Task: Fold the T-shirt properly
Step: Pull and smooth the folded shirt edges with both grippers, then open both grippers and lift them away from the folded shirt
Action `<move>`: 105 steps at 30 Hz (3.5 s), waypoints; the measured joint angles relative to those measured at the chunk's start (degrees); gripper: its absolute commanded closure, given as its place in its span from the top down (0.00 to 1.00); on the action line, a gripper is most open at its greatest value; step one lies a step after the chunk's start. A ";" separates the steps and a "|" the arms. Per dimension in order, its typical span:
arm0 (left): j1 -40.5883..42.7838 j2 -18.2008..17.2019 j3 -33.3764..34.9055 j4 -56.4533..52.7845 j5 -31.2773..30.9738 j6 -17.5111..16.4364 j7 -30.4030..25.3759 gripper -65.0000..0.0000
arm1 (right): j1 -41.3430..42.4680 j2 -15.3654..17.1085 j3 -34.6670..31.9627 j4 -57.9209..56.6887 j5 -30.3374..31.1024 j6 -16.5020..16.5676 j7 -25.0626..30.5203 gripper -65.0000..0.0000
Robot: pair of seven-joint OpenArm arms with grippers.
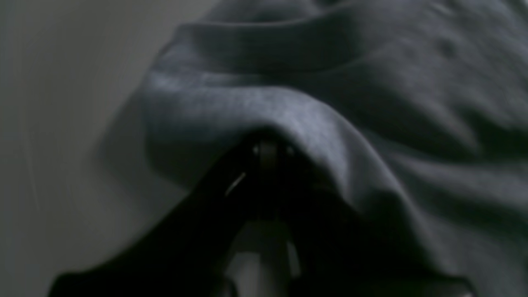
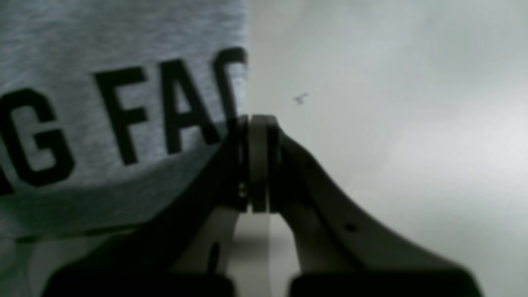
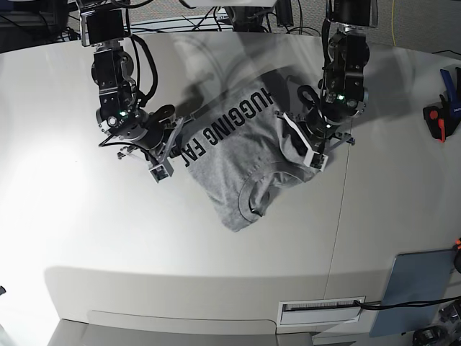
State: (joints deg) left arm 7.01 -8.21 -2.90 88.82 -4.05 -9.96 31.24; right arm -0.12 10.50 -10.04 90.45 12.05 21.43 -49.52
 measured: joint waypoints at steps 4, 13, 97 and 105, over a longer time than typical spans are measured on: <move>0.00 -3.08 -0.20 -0.02 0.22 2.51 -0.07 0.00 | -0.07 0.13 0.02 0.00 0.02 -0.02 -1.27 0.00; -4.02 -1.77 -0.28 -10.19 0.37 6.71 -11.04 0.00 | -1.92 0.13 0.17 0.35 2.93 2.69 -0.96 0.00; 47.04 -7.34 -11.93 15.43 -13.14 -3.54 3.80 0.00 | -59.84 7.58 22.84 33.35 -5.09 -10.14 -12.85 0.00; 42.75 -7.34 -8.44 -3.56 -13.16 -12.70 -0.17 0.00 | -56.61 7.56 22.75 10.64 -5.42 -10.03 -10.51 0.00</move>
State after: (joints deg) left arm 49.76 -15.55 -11.33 85.25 -17.21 -22.65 31.07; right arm -56.73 18.06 12.71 101.10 6.63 11.40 -60.03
